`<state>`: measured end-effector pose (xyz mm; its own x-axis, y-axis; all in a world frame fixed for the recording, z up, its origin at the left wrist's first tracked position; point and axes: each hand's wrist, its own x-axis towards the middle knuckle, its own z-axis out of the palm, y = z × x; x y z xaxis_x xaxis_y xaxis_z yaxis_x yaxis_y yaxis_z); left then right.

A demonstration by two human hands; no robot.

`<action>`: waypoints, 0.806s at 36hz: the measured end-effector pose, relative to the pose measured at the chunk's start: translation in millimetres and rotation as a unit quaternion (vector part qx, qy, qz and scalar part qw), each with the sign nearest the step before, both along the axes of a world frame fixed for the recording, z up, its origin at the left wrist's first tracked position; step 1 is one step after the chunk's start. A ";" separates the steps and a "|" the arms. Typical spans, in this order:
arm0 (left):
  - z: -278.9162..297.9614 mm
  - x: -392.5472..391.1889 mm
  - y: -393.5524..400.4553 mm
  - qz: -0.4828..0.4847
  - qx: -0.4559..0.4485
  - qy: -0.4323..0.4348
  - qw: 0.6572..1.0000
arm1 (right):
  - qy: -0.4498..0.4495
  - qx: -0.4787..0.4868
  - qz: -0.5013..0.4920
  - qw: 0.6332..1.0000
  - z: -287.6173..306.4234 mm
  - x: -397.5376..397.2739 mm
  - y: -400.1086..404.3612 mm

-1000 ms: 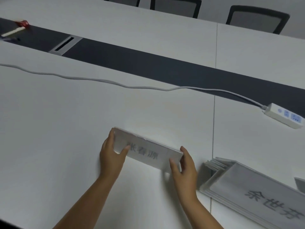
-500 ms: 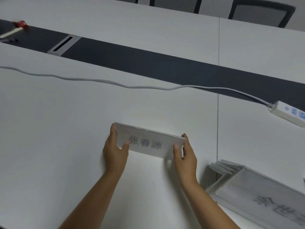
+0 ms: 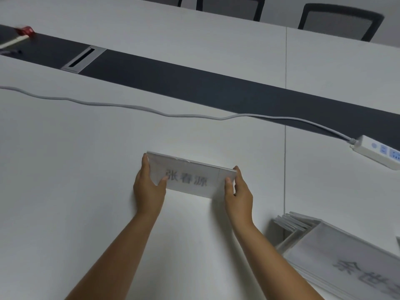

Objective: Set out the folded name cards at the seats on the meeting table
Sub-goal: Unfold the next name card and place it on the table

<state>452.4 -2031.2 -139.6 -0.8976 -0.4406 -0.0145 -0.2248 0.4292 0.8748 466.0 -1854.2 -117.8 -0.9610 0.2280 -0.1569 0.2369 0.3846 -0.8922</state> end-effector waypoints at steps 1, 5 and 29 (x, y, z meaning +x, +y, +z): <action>0.4 -1.3 -0.2 0.000 -0.003 -0.002 1.000 | 0.000 0.000 -0.001 1.000 0.0 -0.8 -0.8; 0.1 -0.7 -2.5 -0.001 -0.005 -0.003 1.000 | -0.002 -0.001 0.000 1.000 -0.1 -0.2 -1.8; 10.3 20.3 -16.3 -0.006 -0.043 -0.039 0.998 | -0.009 0.006 0.034 0.999 2.3 12.2 -14.8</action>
